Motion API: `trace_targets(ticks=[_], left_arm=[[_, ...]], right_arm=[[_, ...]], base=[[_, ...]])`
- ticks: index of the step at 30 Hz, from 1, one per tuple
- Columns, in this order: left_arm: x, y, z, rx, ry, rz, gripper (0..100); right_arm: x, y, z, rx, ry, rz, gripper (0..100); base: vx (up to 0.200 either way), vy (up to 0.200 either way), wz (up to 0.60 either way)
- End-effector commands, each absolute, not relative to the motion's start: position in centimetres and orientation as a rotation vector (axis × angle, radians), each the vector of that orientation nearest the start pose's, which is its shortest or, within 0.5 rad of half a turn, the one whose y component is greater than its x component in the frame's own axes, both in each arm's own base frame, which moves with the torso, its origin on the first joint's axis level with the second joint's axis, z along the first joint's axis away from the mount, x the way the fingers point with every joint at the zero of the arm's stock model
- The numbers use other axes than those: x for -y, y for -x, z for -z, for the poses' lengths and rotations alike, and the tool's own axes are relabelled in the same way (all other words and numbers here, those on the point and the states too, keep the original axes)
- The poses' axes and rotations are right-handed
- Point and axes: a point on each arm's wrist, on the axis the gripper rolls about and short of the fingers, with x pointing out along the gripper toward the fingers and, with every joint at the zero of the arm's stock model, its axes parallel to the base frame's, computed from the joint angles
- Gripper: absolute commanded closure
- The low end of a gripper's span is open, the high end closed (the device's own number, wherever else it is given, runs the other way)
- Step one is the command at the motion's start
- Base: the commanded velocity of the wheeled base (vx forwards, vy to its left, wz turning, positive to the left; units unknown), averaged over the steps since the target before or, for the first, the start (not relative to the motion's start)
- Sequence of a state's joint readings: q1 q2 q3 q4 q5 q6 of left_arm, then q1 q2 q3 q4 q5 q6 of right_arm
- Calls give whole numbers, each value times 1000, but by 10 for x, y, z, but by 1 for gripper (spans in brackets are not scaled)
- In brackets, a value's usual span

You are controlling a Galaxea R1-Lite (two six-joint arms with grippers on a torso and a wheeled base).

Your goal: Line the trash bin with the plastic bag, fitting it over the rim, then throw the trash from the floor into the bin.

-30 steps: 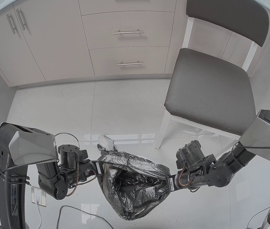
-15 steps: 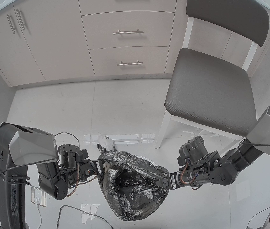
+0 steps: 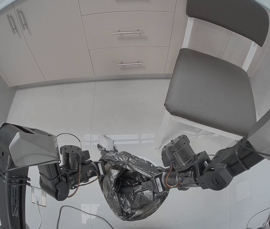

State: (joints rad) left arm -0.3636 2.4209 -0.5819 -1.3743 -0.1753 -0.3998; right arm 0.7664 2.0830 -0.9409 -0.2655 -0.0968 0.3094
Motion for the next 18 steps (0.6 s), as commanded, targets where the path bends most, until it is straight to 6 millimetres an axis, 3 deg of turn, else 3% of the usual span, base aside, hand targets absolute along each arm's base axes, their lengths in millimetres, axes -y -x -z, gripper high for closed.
trace_targets(ticks=[1,9,18], left_arm=[[125,-318,36,-568,339,425,100],[125,-317,31,-559,339,429,100],[126,-317,23,-541,359,433,100]], right_arm=[[-260,-266,-32,-906,128,-460,0],[-271,-296,-27,-854,125,-437,0],[-273,-304,-15,-859,143,-414,0]], base=[[0,0,0],[0,0,0],[0,0,0]])
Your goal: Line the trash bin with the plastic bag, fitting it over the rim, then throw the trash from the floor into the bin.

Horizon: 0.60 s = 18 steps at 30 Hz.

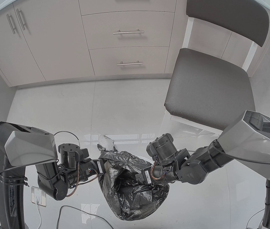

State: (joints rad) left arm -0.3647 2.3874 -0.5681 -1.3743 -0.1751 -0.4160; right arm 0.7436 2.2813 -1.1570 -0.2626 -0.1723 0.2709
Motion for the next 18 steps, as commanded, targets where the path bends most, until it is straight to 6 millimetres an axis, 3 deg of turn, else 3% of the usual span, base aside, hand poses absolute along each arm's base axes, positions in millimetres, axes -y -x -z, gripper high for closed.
trace_targets(ticks=[1,9,18], left_arm=[[126,-317,23,-543,359,434,100],[131,-313,23,-549,355,443,100],[136,-317,25,-540,351,454,100]], right_arm=[[-273,-306,-16,-853,141,-411,0],[-265,-327,-31,-782,139,-360,0],[-258,-349,-30,-754,126,-329,0]], base=[[0,0,0],[0,0,0],[0,0,0]])
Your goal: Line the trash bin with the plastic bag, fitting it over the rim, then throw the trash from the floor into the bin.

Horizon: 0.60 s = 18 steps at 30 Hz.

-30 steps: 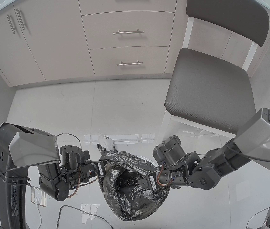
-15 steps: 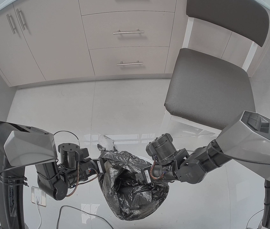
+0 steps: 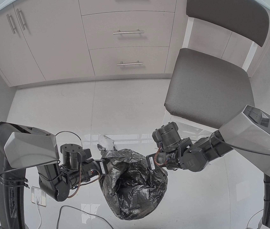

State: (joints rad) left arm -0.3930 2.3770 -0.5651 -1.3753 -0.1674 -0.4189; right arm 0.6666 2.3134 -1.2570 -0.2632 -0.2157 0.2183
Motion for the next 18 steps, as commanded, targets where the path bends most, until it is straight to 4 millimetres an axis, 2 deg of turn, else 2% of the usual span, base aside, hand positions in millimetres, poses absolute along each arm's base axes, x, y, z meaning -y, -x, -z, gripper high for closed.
trace_targets(ticks=[1,14,18], left_arm=[[136,-318,25,-539,351,454,100],[140,-333,36,-527,351,453,100],[141,-334,40,-530,351,452,100]], right_arm=[[-257,-352,-29,-751,128,-327,0],[-255,-379,-23,-718,108,-299,0],[-256,-381,-19,-722,111,-297,0]], base=[[0,0,0],[0,0,0],[0,0,0]])
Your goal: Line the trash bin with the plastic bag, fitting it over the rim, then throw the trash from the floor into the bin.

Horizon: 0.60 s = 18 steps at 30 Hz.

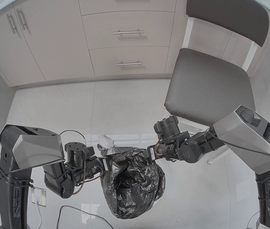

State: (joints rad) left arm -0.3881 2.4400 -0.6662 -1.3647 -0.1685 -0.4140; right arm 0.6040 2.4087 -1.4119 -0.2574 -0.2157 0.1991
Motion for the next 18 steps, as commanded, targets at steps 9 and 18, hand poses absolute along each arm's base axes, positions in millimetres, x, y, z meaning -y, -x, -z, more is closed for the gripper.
trace_targets(ticks=[9,18], left_arm=[[141,-337,44,-534,351,450,100],[142,-338,47,-539,351,448,100]], right_arm=[[-250,-399,-8,-713,102,-251,0],[-247,-405,1,-721,97,-239,0]], base=[[0,0,0],[0,0,0]])
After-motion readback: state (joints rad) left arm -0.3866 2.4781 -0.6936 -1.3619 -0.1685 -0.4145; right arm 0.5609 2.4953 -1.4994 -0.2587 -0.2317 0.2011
